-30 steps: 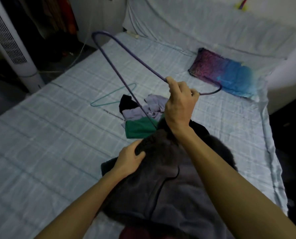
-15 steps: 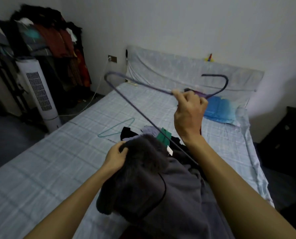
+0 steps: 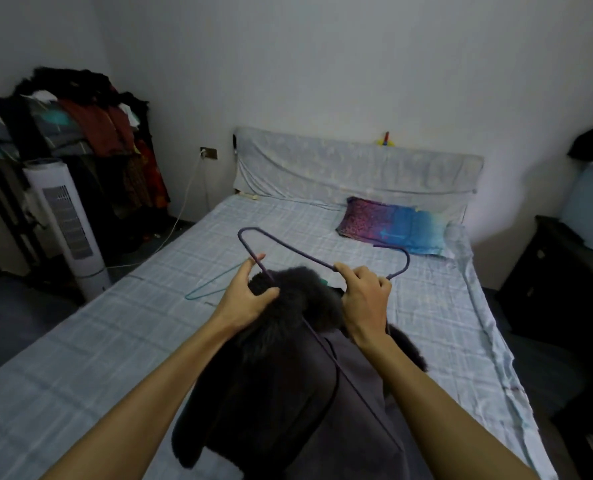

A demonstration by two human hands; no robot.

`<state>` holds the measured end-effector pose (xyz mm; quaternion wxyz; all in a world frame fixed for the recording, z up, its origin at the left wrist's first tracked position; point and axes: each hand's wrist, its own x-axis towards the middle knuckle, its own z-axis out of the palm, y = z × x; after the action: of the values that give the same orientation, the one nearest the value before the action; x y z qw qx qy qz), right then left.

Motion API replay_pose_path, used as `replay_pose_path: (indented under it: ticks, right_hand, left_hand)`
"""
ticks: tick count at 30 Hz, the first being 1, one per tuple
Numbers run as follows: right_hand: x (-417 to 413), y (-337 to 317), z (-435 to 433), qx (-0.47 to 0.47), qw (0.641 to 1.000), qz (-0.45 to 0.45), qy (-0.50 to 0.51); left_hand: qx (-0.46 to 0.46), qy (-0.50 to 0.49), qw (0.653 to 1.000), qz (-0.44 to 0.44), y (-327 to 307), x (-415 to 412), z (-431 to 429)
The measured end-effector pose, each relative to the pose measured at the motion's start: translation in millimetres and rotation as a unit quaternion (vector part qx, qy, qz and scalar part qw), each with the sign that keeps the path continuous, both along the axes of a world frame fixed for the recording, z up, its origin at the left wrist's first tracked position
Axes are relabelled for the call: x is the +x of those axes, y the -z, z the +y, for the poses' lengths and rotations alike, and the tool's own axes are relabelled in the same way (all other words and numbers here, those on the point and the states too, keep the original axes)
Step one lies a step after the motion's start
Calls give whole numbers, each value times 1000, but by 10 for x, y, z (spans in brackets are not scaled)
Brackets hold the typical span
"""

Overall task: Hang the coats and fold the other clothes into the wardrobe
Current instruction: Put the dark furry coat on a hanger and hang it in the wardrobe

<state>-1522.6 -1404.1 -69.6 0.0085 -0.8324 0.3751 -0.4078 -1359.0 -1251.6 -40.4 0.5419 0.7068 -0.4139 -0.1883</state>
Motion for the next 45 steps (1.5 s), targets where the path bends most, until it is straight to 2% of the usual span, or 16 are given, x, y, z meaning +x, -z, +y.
replay_pose_path:
  ticks: [2,6,9,11,14,16,17,20,21,26,30,33,36,38,41,45]
  right_hand:
    - [-90,11,15,-6,1000,-12,11]
    - [-192,43,102,-27,998,-31,41]
    - [-292,95,94,-29,997,-46,54]
    - [-368,141,98,1,995,-89,53]
    - [-444,209,182,124,968,-201,85]
    - [-437,290,180,283,919,-254,108]
    - [-414,280,159,378,879,-273,94]
    - [-295,223,40,589,728,-350,-9]
    - [-274,210,-11,616,703,-354,-21]
    - [-136,345,-189,681,629,-374,-28]
    - [-183,311,-142,615,641,-459,4]
    - [-320,183,-159,532,668,-518,41]
    - [-474,30,-160,478,700,-527,61]
    - [-495,-8,-153,455,745,-485,46]
    - [-336,-24,-69,415,838,-353,-17]
    - [-52,-64,50,361,909,-193,-75]
  left_hand:
    - [4,9,1000,-9,-28,-88,-92]
    - [-65,9,997,38,-148,-305,-345]
    - [-69,4,997,-17,-167,-347,-457]
    - [-75,8,995,-60,-182,-373,-488]
    - [-91,12,994,-64,-201,-380,-531]
    - [-95,19,993,-68,-215,-342,-561]
    - [-92,27,992,-80,-219,-322,-564]
    - [-84,60,987,-119,-222,-273,-559]
    - [-87,70,986,-126,-227,-267,-547]
    - [-87,114,979,-147,-221,-99,-515]
    - [-68,83,989,-99,-174,131,-579]
    - [-75,7,997,-16,-112,403,-666]
    - [-87,-35,995,46,-126,592,-701]
    - [-100,-35,993,50,-189,649,-741]
    - [-90,31,995,39,-344,556,-823]
    - [-86,137,986,26,-582,238,-872]
